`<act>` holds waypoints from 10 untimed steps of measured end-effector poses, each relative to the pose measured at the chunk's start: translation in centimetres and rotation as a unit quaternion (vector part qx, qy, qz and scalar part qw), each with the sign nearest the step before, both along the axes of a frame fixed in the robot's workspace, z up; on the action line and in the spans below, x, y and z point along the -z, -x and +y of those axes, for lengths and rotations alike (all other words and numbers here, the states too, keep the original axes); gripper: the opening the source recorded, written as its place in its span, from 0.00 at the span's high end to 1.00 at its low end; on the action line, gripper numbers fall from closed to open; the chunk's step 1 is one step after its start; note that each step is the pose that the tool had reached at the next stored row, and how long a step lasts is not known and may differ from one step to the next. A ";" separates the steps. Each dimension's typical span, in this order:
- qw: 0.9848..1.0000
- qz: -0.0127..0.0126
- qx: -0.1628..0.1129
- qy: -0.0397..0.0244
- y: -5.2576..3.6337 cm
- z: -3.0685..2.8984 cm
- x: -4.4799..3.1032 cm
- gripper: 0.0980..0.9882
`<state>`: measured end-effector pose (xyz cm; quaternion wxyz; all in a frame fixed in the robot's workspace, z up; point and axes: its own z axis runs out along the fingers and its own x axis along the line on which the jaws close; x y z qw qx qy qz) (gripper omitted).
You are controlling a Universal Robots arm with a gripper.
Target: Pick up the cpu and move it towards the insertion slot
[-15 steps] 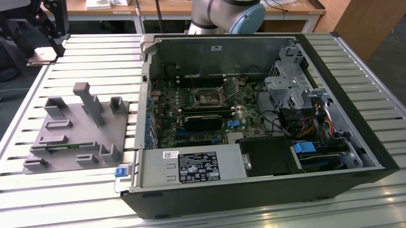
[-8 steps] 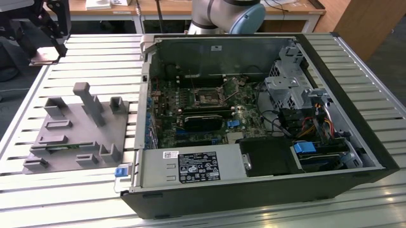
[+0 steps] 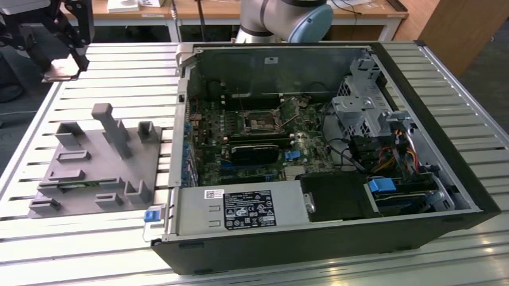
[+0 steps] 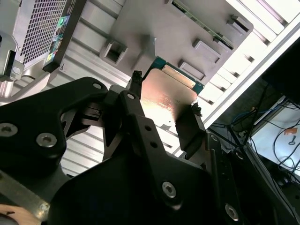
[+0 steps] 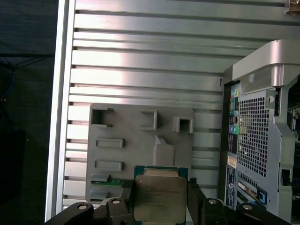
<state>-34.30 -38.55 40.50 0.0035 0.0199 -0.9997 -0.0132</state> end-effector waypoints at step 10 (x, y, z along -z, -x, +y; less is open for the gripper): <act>1.000 0.000 0.000 0.000 -0.79 0.05 0.00 0.50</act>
